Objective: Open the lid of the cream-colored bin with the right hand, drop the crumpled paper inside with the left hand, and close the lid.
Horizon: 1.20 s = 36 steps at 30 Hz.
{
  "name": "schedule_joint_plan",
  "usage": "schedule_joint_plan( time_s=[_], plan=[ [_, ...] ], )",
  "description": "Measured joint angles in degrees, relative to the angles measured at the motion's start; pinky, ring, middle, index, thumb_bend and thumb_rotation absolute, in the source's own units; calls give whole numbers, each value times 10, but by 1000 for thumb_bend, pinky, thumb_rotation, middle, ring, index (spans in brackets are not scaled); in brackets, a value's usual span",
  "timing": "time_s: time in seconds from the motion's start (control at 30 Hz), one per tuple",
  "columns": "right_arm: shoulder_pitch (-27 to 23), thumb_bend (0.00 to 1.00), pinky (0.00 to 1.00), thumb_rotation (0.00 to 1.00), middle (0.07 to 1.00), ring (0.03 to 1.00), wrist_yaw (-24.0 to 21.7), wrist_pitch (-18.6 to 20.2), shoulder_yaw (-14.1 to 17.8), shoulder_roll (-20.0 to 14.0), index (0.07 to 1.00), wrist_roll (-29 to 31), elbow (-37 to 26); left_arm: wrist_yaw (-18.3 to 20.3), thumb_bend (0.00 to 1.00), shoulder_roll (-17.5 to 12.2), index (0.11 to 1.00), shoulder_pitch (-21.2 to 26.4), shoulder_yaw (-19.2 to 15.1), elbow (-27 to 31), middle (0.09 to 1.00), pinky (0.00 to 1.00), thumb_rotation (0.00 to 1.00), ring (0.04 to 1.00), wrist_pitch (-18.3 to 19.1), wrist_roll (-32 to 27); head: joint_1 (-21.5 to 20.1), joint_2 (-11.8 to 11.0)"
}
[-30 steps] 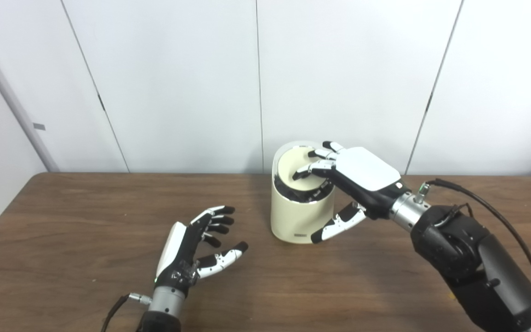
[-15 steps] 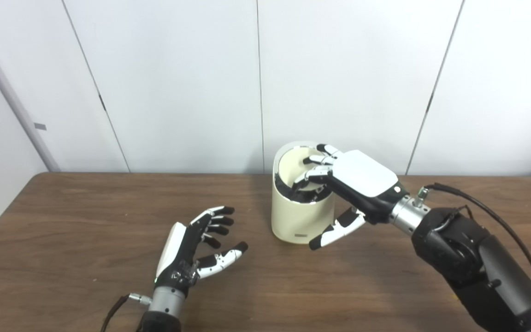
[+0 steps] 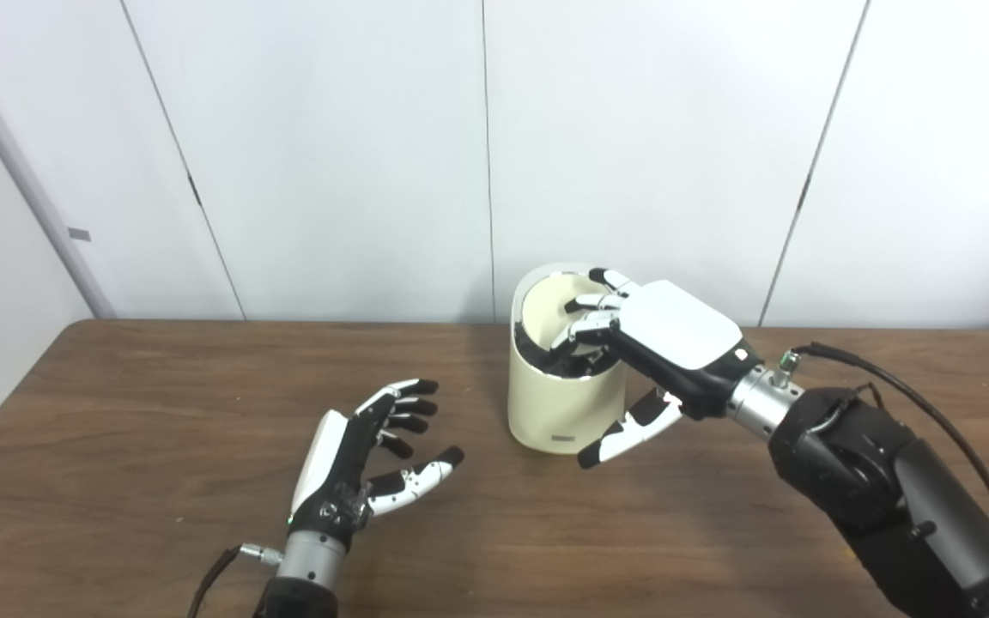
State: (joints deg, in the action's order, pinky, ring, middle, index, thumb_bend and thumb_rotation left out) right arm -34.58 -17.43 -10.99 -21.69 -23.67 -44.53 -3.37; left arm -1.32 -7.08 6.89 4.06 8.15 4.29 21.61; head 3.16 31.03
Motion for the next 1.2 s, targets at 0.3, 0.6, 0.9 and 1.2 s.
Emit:
schedule_joint_plan(
  time_s=[0.3, 0.6, 0.9, 1.2],
  plan=[
    [0, 780, 1000, 545, 692, 891, -4, 2, 4, 0, 697, 4, -1, 1, 618, -2, 792, 0, -1, 0, 727, 559, 187, 688, 0, -2, 0, -4],
    [2, 771, 1000, 561, 771, 910, -24, 18, 30, 3, 787, 14, -18, 1, 620, -2, 788, 0, -1, 0, 726, 556, 176, 679, 0, -4, -3, -6],
    [1, 768, 1000, 566, 826, 936, -23, 43, 74, 11, 869, 15, -40, 0, 627, -2, 776, 0, 1, 0, 723, 552, 200, 677, -1, -3, -2, -7],
    [47, 807, 744, 438, 891, 863, -17, 72, 125, 27, 907, 64, -80, 0, 622, -2, 781, 0, 0, 0, 729, 557, 185, 687, -5, -6, -5, -7]
  ],
)
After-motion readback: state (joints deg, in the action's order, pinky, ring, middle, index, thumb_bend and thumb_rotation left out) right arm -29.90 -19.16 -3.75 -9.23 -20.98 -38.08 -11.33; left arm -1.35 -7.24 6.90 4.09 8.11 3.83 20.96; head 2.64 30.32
